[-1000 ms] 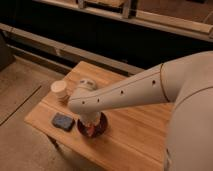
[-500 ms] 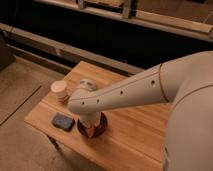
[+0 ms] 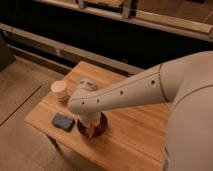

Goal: Place the pepper in the ceramic bowl

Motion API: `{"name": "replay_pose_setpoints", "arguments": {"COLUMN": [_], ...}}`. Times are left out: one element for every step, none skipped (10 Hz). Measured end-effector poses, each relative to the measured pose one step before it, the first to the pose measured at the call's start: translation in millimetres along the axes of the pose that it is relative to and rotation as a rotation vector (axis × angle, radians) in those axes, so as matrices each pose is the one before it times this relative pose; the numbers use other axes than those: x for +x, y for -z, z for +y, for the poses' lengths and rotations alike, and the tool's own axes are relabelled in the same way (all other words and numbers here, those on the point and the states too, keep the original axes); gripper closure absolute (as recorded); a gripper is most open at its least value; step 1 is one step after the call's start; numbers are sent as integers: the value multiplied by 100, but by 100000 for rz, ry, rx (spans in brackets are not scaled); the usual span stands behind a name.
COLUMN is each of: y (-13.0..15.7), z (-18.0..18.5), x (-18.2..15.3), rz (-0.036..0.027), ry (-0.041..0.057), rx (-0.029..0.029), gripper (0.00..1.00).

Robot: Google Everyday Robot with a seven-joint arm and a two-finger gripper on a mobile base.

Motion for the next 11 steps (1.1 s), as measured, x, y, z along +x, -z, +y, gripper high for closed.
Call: {"name": "replay_pose_setpoints", "arguments": {"y": [-2,0,-3,-2,2,-2,1,-1,-2,3,0], "z": [-2,4,0,-1,0,3,0,-1,0,-1,-1], "x": [1,-2,3,0,-2,3,-1,0,1,-2,0], "rz": [-1,-3,7,3,-9,10,-2,4,2,-5,0], "ry": [7,10,-2,-6,10,2,4,-7,6,-6,-1], "rx": [9,-4,3,0,-1,-2,1,1,0,1,1], "gripper": [95,95,95,95,95,96,100,98,91,81,73]}}
